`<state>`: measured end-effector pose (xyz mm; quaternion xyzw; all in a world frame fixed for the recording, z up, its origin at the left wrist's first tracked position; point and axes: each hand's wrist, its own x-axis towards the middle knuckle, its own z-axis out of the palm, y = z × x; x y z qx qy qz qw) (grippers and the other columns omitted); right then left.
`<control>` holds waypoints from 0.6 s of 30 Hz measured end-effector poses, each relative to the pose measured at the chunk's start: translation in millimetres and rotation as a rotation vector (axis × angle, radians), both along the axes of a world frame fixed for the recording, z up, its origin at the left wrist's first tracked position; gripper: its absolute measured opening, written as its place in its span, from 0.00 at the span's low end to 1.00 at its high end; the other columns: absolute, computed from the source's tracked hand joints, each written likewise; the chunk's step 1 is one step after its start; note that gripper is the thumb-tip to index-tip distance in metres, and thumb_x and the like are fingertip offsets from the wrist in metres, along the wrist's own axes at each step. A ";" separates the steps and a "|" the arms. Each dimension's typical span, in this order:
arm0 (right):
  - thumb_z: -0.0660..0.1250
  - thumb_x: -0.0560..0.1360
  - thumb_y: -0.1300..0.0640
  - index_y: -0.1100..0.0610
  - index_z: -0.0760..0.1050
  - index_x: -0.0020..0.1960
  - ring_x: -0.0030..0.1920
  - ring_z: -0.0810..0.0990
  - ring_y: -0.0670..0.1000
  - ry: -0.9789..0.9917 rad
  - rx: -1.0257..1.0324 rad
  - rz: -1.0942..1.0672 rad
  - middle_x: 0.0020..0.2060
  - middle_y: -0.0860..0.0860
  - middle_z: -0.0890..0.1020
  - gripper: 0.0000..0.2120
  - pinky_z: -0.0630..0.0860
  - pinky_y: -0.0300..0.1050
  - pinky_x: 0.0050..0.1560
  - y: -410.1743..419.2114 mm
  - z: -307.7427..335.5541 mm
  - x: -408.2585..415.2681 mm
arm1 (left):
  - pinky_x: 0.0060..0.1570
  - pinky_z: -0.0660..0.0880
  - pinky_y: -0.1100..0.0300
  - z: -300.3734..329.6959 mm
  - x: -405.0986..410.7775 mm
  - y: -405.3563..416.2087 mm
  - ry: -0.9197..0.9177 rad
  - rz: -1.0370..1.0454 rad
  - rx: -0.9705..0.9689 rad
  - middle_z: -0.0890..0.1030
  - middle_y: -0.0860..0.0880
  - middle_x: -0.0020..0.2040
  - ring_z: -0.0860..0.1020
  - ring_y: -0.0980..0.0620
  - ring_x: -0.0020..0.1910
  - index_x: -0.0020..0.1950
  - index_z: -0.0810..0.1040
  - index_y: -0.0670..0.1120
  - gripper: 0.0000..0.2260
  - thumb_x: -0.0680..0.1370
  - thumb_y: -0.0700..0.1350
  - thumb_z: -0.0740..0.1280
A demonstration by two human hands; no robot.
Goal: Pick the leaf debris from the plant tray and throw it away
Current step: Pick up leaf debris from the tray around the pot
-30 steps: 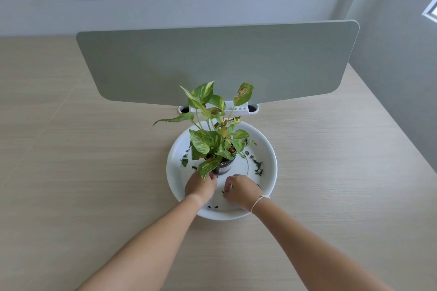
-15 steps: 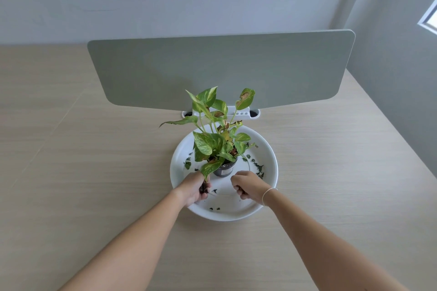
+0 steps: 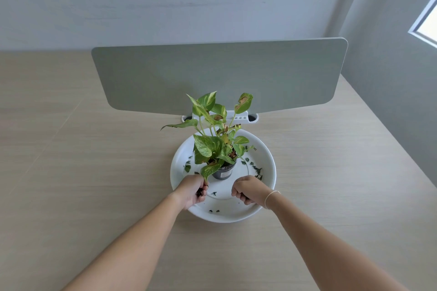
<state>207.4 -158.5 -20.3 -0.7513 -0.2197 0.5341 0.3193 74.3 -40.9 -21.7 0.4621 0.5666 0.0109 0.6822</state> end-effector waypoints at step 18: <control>0.59 0.70 0.67 0.59 0.69 0.29 0.27 0.62 0.50 -0.046 0.021 0.056 0.27 0.53 0.67 0.11 0.58 0.39 0.27 -0.8 1.1 0.0 | 0.28 0.61 0.61 0.4 12.7 -22.0 0.495 -0.934 0.696 0.67 0.49 0.32 0.71 0.48 0.39 0.46 0.72 0.42 0.11 0.79 0.49 0.58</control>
